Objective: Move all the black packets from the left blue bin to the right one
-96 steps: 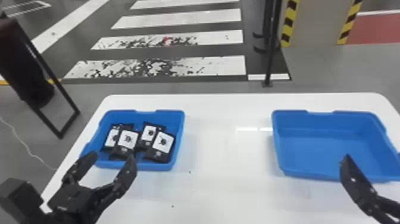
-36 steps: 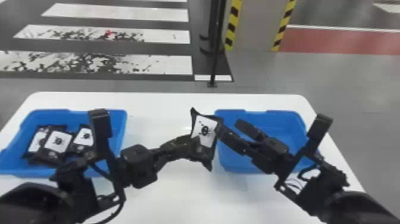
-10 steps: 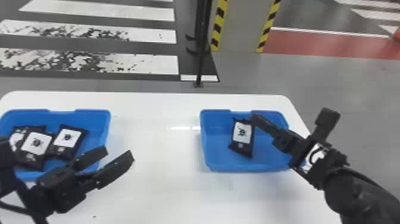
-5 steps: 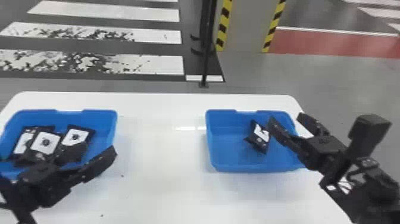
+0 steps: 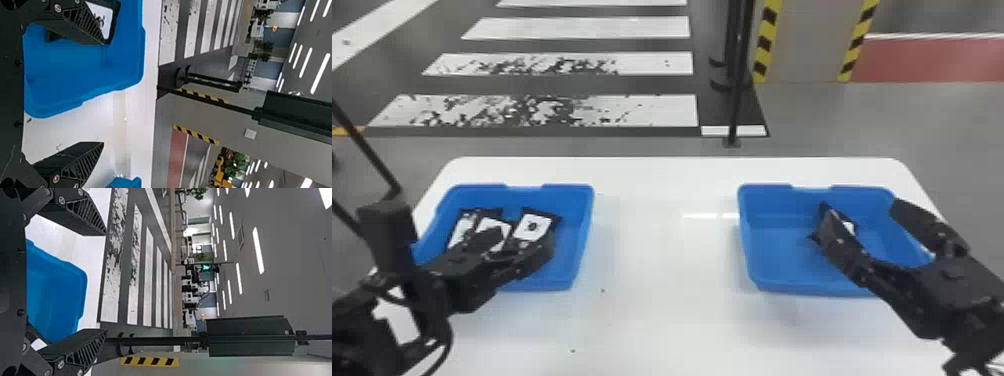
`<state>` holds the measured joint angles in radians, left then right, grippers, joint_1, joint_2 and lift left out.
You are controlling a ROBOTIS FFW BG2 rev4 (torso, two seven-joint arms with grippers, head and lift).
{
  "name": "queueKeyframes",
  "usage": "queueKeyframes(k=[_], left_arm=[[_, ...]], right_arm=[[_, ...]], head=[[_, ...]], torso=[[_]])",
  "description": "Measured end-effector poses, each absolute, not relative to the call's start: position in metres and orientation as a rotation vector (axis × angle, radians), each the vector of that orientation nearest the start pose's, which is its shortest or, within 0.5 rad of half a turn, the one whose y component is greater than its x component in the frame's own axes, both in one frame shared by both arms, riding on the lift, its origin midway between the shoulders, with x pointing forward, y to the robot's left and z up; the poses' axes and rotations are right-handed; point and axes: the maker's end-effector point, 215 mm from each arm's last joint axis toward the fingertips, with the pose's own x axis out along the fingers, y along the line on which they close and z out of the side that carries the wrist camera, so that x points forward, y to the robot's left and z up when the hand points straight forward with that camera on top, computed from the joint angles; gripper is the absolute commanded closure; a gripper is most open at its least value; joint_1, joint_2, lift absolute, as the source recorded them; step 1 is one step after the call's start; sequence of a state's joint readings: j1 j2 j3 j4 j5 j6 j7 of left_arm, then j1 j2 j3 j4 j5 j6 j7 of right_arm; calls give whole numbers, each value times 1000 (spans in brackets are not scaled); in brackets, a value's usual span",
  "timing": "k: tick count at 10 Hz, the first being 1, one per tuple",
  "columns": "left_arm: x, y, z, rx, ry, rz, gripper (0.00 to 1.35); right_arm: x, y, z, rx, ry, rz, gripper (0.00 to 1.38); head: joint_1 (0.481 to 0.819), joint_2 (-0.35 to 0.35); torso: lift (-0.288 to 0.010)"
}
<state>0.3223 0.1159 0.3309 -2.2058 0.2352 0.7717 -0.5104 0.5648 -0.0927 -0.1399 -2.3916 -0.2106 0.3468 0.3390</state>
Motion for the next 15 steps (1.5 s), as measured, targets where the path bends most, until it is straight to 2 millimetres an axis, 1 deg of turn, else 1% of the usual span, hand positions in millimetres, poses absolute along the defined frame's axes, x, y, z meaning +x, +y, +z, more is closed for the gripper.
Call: queueKeyframes(k=[1,2,3,4,5,6,8,11,13,15], left_arm=[[461,296,-359,-134,421,-262,125],[467,309,-362,-112,450,-218,125],[472,323,-364,-87,478,-169,125],[477,337,-369,-70,512,-120,125],[481,349,-380,-70,553,-84,125],[486,355,-395,-79,605,-64,125],[499,356,-416,-80,677,-52,125],[520,363,-431,-84,723,-22,125],[534,355,-447,-97,765,-31,134],[544,344,-455,-97,789,-51,140]], right_arm=[[411,-189,-273,110,88,358,156],[404,-177,-278,142,105,382,157],[400,-169,-282,164,117,399,159],[399,-165,-285,177,125,409,162],[399,-164,-286,184,129,414,162],[398,-163,-287,189,133,415,162],[398,-162,-289,199,140,419,163],[398,-160,-292,214,150,426,167],[399,-159,-293,217,151,431,168],[399,-159,-294,220,153,432,168]], head=[[695,122],[695,160],[695,194],[695,217],[695,227],[695,237],[695,239],[695,243],[695,232],[695,219]], torso=[[-140],[-140],[-140],[-140],[-140],[-140],[-140],[-140],[-140],[-140]])
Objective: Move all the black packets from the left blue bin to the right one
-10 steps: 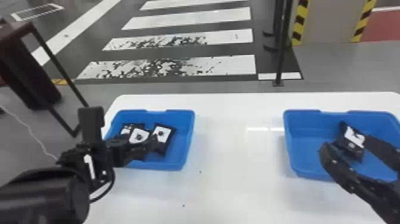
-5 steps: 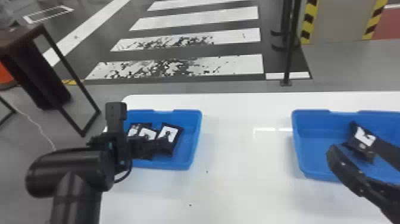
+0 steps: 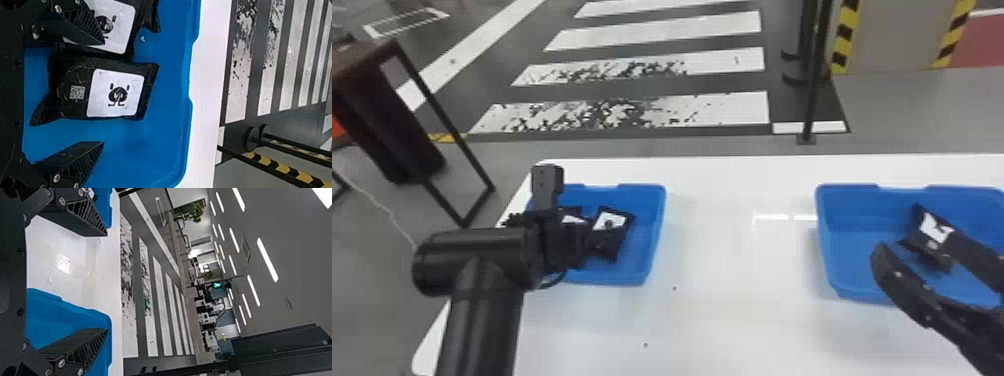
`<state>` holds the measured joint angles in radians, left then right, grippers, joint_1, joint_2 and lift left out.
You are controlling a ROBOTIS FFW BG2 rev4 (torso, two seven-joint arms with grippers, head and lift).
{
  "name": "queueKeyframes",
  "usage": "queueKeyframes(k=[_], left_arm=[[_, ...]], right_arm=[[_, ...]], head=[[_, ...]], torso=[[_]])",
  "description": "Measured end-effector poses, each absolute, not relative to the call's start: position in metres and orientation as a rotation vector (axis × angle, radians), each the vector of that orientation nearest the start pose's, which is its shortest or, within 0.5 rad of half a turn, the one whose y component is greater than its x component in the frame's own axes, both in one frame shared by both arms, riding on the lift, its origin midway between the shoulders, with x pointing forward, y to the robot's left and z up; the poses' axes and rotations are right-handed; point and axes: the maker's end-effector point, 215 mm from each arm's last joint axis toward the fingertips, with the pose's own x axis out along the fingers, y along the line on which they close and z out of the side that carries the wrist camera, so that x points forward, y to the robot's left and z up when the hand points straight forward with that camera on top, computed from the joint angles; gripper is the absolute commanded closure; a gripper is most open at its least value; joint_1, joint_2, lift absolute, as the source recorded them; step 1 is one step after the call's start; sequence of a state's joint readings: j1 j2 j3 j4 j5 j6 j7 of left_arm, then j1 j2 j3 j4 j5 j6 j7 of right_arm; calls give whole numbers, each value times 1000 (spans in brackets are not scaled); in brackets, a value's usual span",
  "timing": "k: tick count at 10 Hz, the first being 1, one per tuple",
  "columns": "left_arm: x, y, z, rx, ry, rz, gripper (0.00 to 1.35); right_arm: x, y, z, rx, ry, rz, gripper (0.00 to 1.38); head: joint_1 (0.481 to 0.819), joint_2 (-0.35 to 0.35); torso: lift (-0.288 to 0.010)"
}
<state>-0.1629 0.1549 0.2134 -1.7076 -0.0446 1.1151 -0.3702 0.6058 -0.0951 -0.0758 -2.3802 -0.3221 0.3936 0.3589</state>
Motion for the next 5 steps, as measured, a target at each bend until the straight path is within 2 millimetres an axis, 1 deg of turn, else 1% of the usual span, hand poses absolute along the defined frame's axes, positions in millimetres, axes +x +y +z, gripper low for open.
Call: queueKeyframes(k=[1,2,3,4,5], left_arm=[[545,343,-461,-99,806,-51,234],[545,342,-469,-102,829,-50,450],[543,343,-477,-103,852,-46,590],[540,346,-484,-102,870,-36,680],[537,347,-488,-103,883,-31,920]], right_arm=[[399,-159,-295,224,157,434,170],[399,-158,-297,232,162,437,170],[399,-157,-298,239,164,440,170],[399,-156,-299,243,166,442,171],[399,-156,-300,247,168,443,174]], head=[[695,215],[695,215],[695,217],[695,221],[695,223]], torso=[[-140],[-140],[-140],[-140],[-140]])
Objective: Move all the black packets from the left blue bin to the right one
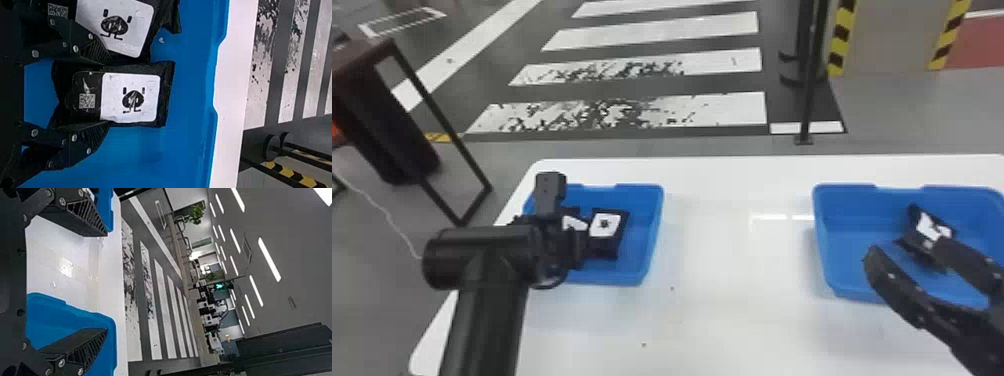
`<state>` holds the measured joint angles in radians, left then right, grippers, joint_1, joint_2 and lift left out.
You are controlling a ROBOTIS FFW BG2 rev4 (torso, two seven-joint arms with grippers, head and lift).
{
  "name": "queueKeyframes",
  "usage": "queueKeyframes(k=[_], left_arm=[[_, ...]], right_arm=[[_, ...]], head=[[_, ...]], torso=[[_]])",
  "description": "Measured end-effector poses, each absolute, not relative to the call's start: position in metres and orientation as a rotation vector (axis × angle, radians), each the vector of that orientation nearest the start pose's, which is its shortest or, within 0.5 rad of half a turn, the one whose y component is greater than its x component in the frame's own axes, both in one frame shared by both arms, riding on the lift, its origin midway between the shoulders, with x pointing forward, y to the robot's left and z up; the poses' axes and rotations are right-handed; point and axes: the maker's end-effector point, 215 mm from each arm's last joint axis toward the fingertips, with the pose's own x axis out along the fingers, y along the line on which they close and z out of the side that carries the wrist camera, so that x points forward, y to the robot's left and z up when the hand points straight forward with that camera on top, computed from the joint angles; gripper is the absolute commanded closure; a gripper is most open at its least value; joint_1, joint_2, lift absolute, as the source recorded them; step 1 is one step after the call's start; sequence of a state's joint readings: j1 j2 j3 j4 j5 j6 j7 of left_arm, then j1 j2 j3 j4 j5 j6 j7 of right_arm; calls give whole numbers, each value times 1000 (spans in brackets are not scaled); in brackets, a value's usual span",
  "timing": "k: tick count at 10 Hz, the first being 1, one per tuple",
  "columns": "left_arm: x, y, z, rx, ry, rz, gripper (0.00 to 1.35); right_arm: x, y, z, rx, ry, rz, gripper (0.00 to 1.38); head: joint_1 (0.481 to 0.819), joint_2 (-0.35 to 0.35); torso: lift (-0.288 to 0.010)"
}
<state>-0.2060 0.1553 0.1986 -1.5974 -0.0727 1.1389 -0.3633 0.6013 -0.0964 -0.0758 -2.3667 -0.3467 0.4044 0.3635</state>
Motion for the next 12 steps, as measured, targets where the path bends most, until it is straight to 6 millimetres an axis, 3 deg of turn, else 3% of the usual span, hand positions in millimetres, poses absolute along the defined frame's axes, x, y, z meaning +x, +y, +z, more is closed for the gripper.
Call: queueKeyframes(k=[1,2,5,8,9,12], left_arm=[[538,348,-489,-99,880,-30,1171],[540,349,-487,-90,862,-33,1211],[549,342,-476,-84,780,-91,1211],[520,311,-457,-116,706,-190,1211],[507,297,-442,-117,665,-231,1211],[479,241,-362,-71,478,-361,1211]], right_arm=[[399,-156,-300,249,169,444,177],[399,-156,-301,249,170,445,177],[398,-154,-301,258,174,452,177],[398,-149,-298,263,172,475,194],[398,-146,-296,268,172,493,194],[400,-129,-289,297,175,561,194]], head=[[695,225],[695,226],[695,218],[695,198],[695,187],[695,152]], torso=[[-140],[-140],[-140],[-140],[-140],[-140]])
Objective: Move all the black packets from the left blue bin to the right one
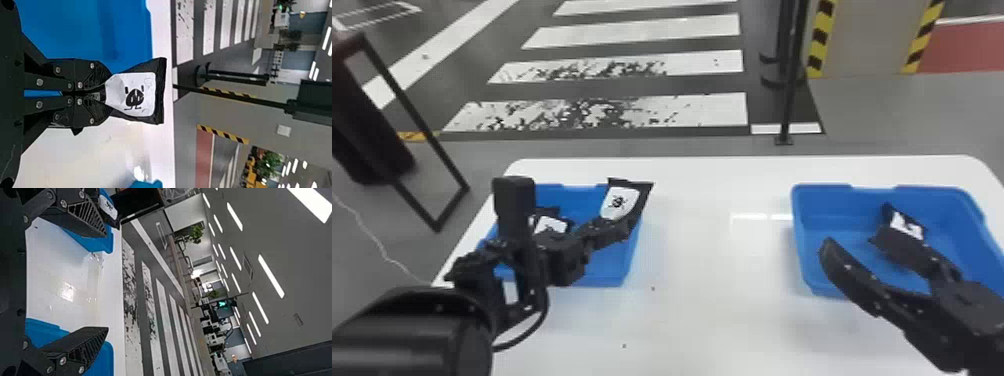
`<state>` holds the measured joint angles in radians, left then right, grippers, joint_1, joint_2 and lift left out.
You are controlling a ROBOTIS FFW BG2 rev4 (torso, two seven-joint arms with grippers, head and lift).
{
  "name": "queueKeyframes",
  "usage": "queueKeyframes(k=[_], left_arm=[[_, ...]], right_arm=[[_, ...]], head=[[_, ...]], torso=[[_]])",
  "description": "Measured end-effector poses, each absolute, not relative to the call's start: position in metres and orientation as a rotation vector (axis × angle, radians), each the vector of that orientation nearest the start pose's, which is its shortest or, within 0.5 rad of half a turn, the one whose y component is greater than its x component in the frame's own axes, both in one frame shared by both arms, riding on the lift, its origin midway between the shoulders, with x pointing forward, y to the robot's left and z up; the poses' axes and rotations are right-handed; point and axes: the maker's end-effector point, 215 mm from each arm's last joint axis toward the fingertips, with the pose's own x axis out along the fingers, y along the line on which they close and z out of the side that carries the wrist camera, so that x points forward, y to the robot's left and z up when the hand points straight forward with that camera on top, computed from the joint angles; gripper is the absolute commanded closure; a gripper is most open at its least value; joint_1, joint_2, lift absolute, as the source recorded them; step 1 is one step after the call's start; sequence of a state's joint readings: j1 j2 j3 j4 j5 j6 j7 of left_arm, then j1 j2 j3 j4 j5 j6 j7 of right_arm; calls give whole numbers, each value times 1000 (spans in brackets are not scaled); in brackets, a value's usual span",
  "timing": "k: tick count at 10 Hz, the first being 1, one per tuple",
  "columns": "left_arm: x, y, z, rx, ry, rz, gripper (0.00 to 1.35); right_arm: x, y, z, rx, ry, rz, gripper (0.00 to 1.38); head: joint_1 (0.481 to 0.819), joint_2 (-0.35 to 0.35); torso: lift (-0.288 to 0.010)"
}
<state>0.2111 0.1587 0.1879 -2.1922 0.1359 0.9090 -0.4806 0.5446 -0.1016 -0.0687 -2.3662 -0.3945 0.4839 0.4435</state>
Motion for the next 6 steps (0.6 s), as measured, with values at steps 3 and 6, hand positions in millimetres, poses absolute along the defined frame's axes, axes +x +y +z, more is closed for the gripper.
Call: queueKeyframes(k=[3,6], left_arm=[[464,179,-335,-109,421,-502,1211],[455,129,-326,-139,407,-614,1211]], right_arm=[[414,-100,-279,360,160,647,194],[424,-69,-272,431,160,735,194]], head=[[695,102],[695,82]], torso=[[-140],[-140]])
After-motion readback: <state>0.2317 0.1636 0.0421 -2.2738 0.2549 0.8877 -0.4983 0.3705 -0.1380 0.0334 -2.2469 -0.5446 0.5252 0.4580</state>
